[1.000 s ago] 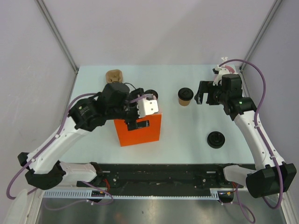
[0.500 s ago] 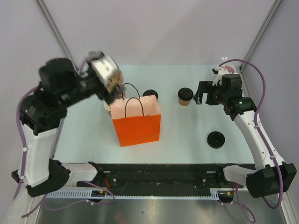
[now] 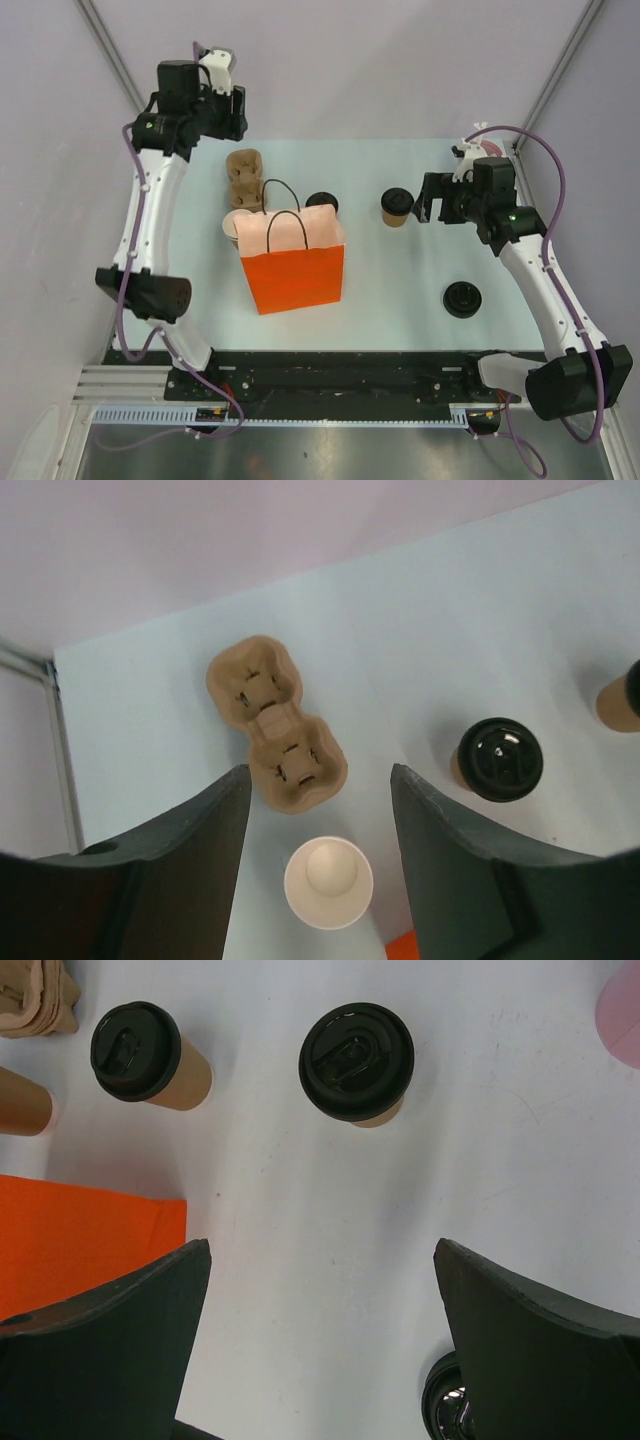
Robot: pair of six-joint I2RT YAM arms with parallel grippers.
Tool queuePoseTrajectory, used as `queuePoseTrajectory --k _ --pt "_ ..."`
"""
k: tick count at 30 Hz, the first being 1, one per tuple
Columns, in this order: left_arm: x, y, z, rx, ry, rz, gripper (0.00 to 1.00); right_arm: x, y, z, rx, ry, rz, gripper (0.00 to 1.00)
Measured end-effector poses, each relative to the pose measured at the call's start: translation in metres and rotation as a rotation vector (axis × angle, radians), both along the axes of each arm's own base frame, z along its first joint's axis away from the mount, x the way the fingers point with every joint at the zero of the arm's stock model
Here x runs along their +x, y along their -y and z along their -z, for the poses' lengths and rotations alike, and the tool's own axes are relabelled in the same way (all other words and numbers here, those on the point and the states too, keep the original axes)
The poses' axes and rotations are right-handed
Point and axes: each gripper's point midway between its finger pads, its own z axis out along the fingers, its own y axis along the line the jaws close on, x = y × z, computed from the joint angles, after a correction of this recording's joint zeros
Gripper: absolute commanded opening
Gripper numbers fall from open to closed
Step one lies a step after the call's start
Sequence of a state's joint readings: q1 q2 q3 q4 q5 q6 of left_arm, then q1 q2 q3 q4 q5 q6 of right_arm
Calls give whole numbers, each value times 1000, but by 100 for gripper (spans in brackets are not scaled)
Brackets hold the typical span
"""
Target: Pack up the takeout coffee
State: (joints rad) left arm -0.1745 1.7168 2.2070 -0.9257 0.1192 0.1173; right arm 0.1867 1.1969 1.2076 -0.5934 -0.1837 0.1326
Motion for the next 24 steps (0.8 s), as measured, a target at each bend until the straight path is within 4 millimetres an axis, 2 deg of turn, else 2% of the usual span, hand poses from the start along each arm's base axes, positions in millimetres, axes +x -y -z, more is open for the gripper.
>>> queuePoseTrajectory --k 3,10,17,21,24 --pt "28 -8 40 12 -82 -48 59 1 0 3 -8 -5 -4 100" --pt "70 -9 115 40 -205 -66 56 7 1 18 -37 -41 -19 100" --pt "111 -38 215 65 -365 -132 56 15 2 41 -68 -97 -27 100" --pt "117 -57 260 72 -447 -162 58 18 4 51 -80 -125 -21 100" --pt "118 -67 277 75 -479 -174 57 19 5 57 -84 -141 -18 100"
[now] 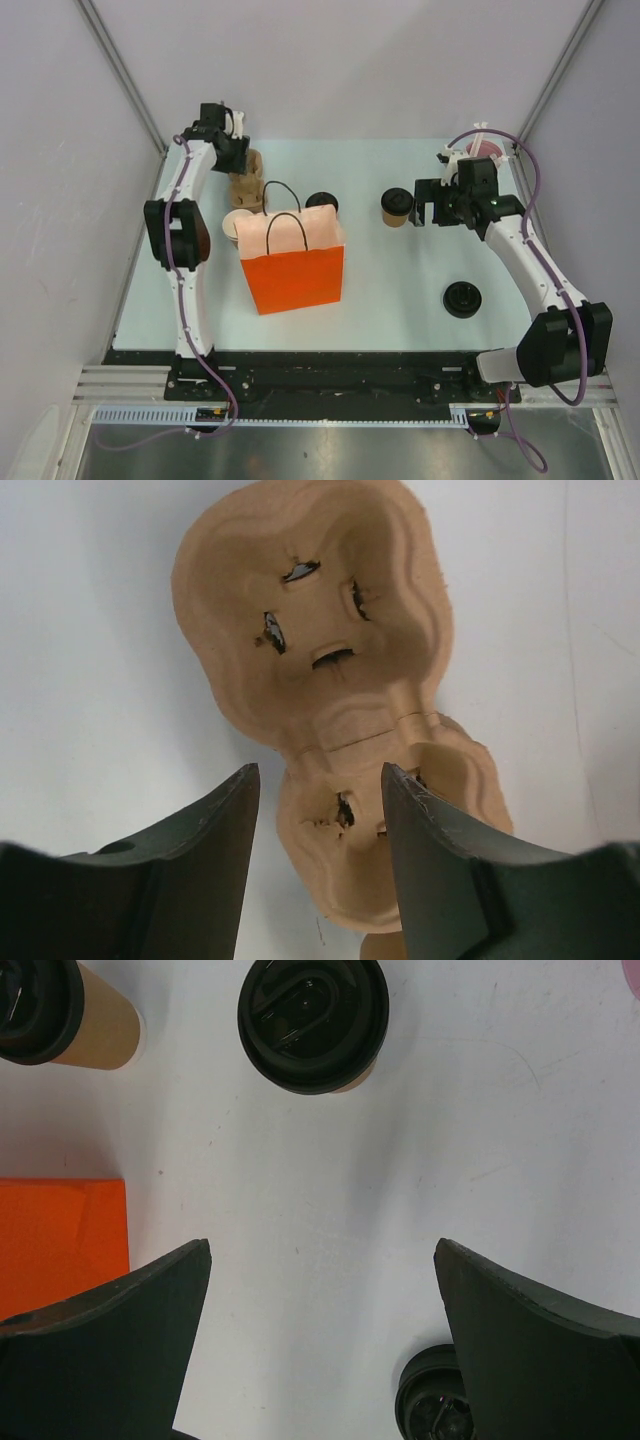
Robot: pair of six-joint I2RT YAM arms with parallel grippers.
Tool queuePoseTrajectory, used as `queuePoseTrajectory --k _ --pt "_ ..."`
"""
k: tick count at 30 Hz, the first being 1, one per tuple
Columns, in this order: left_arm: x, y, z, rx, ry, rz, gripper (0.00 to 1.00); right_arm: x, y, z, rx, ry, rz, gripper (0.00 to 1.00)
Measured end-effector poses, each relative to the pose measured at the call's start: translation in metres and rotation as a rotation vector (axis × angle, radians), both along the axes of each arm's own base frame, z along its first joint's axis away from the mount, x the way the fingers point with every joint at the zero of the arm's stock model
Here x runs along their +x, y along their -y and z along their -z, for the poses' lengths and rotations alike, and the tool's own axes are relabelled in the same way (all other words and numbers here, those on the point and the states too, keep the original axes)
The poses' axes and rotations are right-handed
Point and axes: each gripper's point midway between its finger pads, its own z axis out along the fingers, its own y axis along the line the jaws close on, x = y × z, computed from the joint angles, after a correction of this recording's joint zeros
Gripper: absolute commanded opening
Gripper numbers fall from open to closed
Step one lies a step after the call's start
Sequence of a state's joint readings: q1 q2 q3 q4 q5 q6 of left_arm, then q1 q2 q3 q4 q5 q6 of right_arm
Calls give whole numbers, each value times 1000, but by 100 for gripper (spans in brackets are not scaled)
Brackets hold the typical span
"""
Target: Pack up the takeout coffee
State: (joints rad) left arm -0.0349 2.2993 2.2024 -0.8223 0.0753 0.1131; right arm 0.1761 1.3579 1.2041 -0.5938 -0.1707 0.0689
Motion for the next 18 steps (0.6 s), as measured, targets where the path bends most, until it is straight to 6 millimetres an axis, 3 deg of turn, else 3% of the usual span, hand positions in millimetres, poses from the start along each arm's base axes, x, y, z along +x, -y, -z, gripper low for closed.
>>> queuePoseTrajectory --k 3,11,18 --pt "0 -6 9 -7 -16 -7 56 1 0 4 -4 -12 1 100" --pt "2 -9 9 5 -8 13 50 2 1 8 -8 -20 4 100" --pt "-2 -9 21 12 -32 21 50 2 1 8 -8 -20 4 100"
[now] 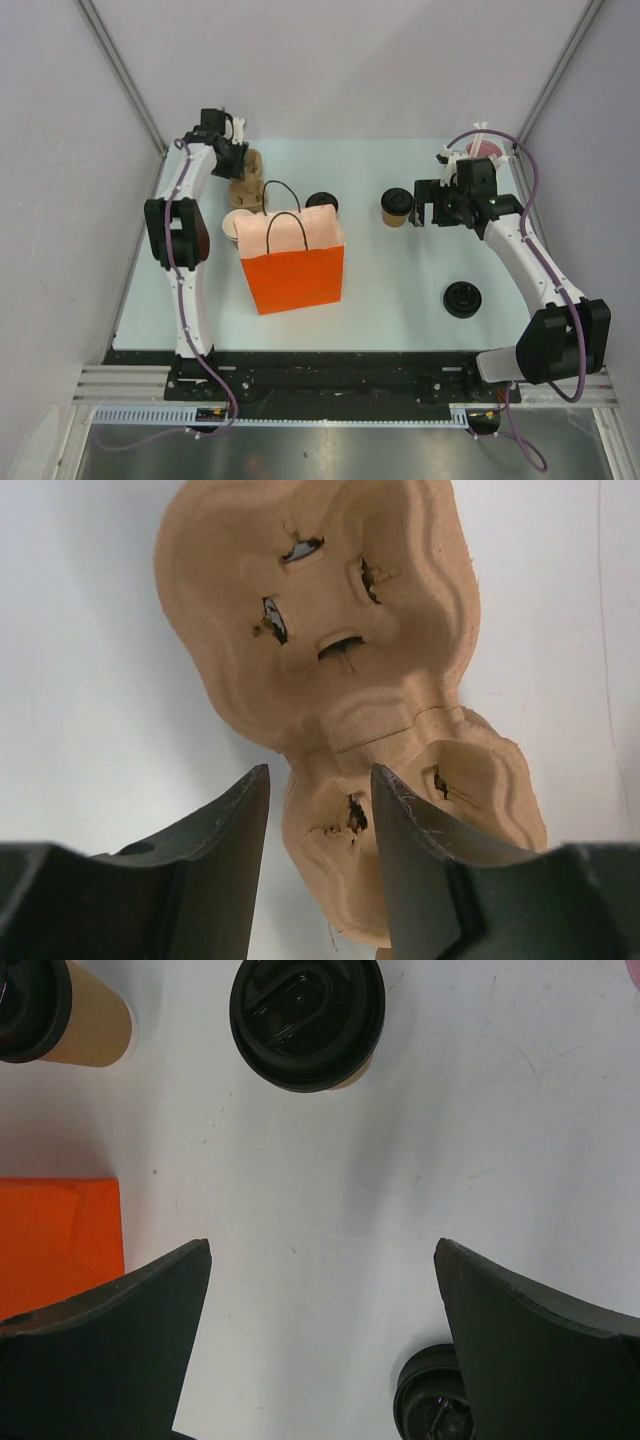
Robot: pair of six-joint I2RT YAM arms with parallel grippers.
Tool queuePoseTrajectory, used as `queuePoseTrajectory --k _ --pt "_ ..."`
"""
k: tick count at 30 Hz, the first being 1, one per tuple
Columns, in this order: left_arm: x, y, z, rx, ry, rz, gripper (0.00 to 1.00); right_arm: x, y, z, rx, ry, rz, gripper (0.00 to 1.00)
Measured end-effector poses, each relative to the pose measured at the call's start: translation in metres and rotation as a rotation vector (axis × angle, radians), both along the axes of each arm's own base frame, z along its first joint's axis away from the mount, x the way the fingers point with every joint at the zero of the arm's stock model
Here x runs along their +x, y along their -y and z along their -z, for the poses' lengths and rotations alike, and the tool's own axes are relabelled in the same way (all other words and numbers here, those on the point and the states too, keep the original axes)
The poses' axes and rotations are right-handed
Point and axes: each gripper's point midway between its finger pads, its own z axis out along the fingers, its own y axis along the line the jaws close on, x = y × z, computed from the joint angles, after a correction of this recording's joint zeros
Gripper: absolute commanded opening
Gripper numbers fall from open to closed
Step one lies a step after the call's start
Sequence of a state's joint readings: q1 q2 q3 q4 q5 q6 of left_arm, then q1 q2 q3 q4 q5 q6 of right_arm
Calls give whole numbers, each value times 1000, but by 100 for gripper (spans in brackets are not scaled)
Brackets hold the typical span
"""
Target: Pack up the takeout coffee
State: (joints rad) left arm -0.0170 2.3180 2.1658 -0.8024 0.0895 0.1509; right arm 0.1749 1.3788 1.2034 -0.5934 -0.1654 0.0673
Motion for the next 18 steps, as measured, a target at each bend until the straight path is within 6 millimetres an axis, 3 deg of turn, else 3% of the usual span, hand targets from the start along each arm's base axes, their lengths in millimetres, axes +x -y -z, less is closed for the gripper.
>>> queuePoseTrajectory --k 6,10,18 --pt "-3 -3 5 12 -13 1 48 0 0 0 0 -1 0 100" --pt "-3 -5 6 15 -13 5 42 0 0 0 -1 -1 1 100" --pt "-5 -5 11 17 -26 12 41 0 0 1 -1 -1 1 100"
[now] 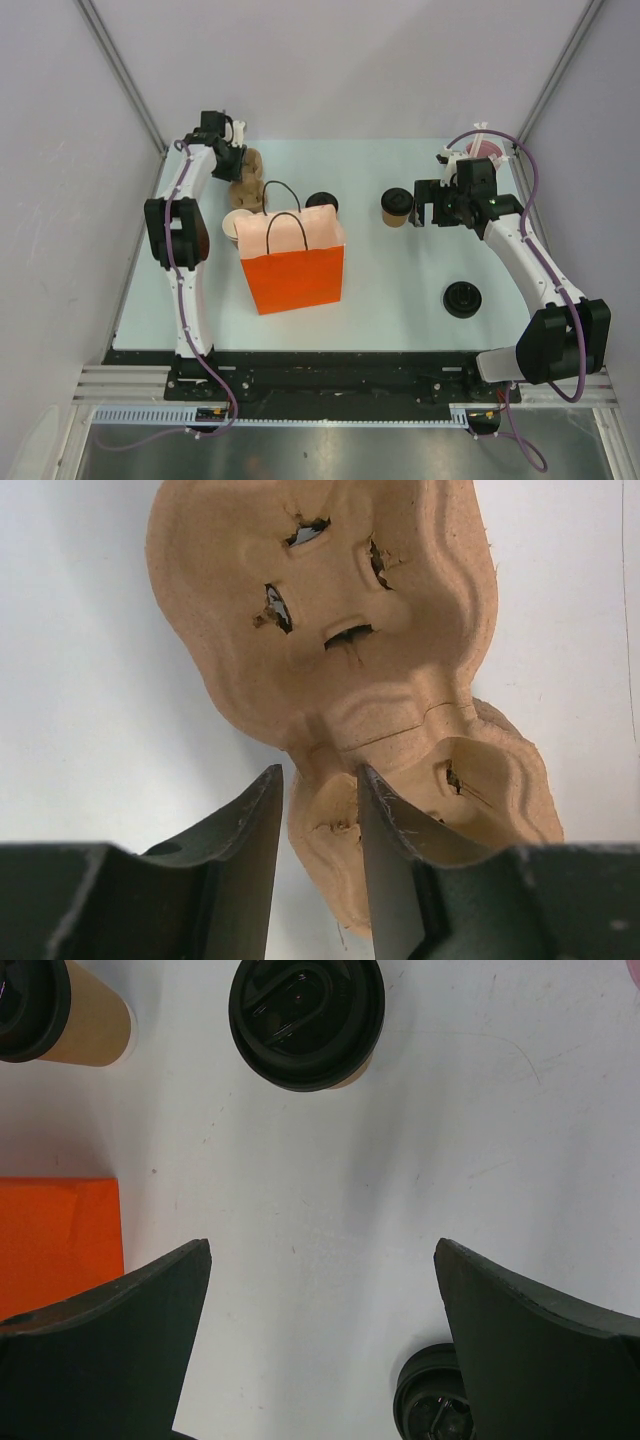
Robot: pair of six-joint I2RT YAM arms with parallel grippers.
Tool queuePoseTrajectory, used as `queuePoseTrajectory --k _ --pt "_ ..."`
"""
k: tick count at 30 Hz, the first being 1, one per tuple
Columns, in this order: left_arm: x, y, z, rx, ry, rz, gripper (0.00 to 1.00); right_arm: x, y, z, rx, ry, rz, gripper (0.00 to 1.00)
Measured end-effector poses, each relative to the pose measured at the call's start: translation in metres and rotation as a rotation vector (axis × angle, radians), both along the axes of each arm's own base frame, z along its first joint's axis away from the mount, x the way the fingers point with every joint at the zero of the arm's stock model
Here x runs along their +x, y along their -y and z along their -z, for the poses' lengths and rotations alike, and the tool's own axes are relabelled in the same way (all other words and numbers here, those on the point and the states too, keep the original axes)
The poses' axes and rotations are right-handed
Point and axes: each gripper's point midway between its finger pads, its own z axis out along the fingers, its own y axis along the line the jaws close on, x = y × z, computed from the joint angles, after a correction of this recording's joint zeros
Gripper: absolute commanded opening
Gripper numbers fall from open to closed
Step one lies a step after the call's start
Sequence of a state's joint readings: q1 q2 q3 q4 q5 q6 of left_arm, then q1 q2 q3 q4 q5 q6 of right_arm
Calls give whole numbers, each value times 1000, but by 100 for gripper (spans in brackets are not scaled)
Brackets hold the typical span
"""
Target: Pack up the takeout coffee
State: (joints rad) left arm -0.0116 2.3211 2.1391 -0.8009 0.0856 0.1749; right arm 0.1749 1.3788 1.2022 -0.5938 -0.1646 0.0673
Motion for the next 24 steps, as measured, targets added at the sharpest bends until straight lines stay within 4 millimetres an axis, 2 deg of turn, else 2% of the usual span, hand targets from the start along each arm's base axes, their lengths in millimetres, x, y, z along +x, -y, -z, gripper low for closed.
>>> queuePoseTrajectory --k 5,7,10,17,22,23,24 --pt "0 -1 0 6 1 8 33 0 0 0 0 0 0 100" --pt "0 -1 2 7 -2 10 34 0 0 0 0 0 0 100" --pt "-1 -2 4 11 -6 14 43 0 0 0 0 0 0 100" --pt "-7 -4 10 15 -24 17 45 0 0 0 0 0 0 100" --pt "-13 -3 17 -4 -48 24 37 0 0 0 0 0 -1 100" --pt "-13 -3 18 -7 -50 25 34 0 0 0 0 0 -1 100" --pt "-14 -4 19 -11 -53 25 25 0 0 0 0 -1 -1 100"
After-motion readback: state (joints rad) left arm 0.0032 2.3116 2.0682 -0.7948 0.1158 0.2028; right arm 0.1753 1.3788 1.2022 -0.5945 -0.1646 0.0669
